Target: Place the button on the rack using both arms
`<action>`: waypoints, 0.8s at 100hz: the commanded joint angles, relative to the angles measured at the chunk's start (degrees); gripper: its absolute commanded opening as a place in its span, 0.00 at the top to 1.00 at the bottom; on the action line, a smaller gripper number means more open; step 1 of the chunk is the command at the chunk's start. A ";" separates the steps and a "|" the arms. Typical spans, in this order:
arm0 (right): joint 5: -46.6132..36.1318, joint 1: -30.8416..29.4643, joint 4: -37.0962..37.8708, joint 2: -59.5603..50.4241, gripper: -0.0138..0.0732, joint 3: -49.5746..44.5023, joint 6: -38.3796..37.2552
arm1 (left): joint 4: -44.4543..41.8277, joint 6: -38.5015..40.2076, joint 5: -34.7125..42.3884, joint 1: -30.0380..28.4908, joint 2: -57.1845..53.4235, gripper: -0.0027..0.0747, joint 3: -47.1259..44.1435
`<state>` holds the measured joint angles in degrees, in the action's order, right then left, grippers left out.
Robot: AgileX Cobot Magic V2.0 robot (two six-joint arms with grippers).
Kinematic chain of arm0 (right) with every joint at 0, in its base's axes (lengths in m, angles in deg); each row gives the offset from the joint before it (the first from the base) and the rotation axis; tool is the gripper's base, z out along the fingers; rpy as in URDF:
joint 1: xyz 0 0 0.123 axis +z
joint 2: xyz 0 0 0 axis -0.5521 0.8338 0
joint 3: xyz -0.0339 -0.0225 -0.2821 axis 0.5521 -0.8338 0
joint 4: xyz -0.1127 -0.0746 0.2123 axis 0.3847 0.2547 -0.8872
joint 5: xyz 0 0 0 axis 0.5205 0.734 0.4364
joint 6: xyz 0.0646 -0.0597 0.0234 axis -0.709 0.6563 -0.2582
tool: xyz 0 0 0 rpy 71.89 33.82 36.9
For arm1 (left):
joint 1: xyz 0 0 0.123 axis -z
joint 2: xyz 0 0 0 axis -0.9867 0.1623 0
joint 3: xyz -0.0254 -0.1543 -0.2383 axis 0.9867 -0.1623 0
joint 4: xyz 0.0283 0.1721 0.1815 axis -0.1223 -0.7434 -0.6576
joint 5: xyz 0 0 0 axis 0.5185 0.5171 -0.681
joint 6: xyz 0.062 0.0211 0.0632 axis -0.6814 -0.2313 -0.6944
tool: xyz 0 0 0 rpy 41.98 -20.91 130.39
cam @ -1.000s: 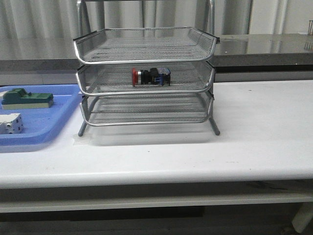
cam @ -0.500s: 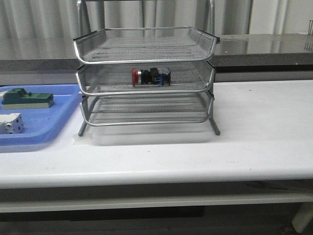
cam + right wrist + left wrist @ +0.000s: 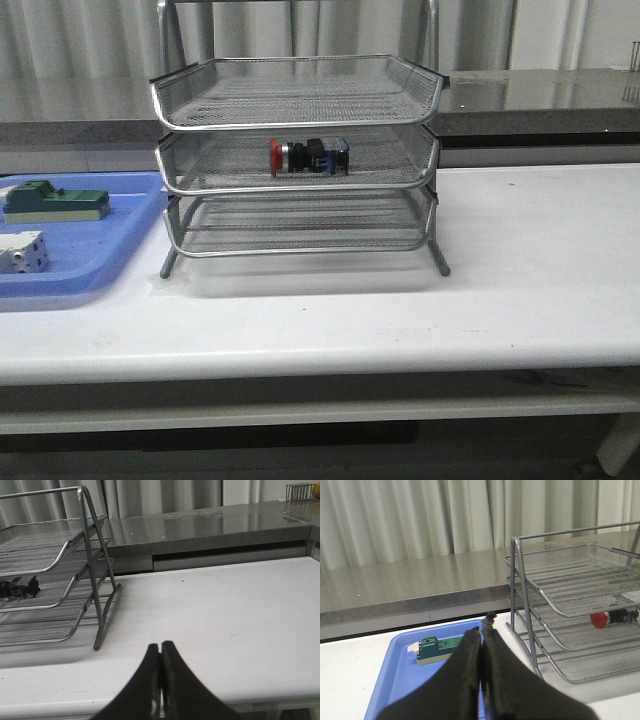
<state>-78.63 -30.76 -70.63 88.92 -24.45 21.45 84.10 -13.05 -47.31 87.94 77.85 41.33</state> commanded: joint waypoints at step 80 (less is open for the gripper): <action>-5.00 -0.41 0.86 -0.85 0.91 0.95 -0.01 | -23.21 23.01 4.46 -0.21 -0.80 0.99 -6.41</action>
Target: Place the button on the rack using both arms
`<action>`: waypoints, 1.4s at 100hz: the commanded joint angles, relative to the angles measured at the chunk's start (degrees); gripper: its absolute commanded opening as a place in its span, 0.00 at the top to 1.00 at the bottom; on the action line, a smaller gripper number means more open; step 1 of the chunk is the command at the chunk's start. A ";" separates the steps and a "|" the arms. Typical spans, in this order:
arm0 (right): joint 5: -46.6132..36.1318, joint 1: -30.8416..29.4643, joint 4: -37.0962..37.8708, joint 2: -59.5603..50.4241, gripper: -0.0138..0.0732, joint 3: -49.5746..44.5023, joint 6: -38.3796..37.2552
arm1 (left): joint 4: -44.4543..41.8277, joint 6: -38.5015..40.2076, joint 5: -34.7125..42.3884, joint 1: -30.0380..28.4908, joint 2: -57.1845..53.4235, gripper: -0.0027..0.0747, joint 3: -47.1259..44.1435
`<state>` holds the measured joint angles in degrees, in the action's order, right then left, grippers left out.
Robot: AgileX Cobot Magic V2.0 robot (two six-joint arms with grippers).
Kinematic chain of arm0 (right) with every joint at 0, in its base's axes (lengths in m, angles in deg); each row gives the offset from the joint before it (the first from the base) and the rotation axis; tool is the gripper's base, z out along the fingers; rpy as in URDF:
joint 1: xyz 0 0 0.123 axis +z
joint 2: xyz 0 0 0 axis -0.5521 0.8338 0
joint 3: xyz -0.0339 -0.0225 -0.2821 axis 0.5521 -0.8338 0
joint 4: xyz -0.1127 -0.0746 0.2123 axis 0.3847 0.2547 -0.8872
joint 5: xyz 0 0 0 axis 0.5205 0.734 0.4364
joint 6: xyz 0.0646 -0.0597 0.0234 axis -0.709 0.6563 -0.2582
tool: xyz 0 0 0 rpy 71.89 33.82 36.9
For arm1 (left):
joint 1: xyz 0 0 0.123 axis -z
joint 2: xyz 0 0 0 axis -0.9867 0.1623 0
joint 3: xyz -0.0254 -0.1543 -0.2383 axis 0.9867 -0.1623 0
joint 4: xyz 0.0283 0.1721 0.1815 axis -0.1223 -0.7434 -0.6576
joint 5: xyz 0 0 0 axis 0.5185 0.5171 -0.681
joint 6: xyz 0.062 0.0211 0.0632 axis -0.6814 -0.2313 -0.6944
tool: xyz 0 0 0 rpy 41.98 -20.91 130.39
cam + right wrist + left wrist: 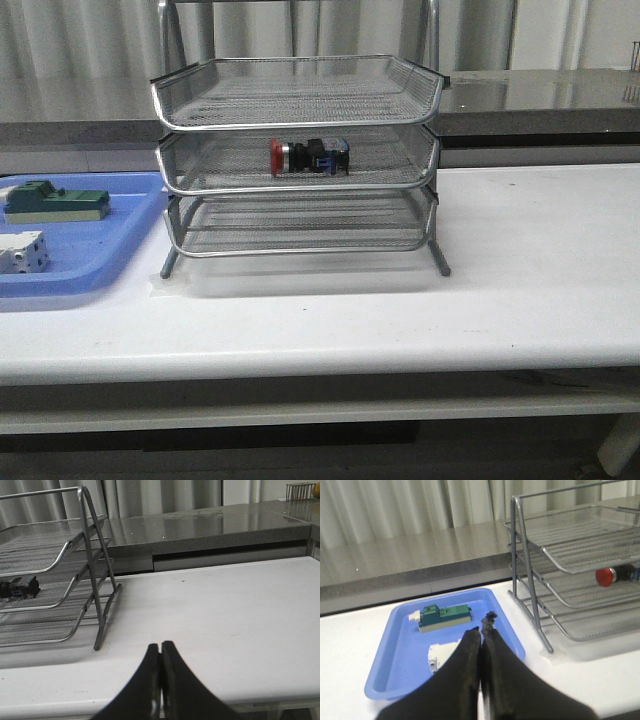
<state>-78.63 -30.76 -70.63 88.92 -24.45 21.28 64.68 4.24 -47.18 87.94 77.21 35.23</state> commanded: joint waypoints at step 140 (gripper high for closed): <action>-5.00 -0.41 0.86 -0.85 0.91 0.95 0.16 | -2.19 9.57 2.02 -10.06 -14.98 0.99 -9.59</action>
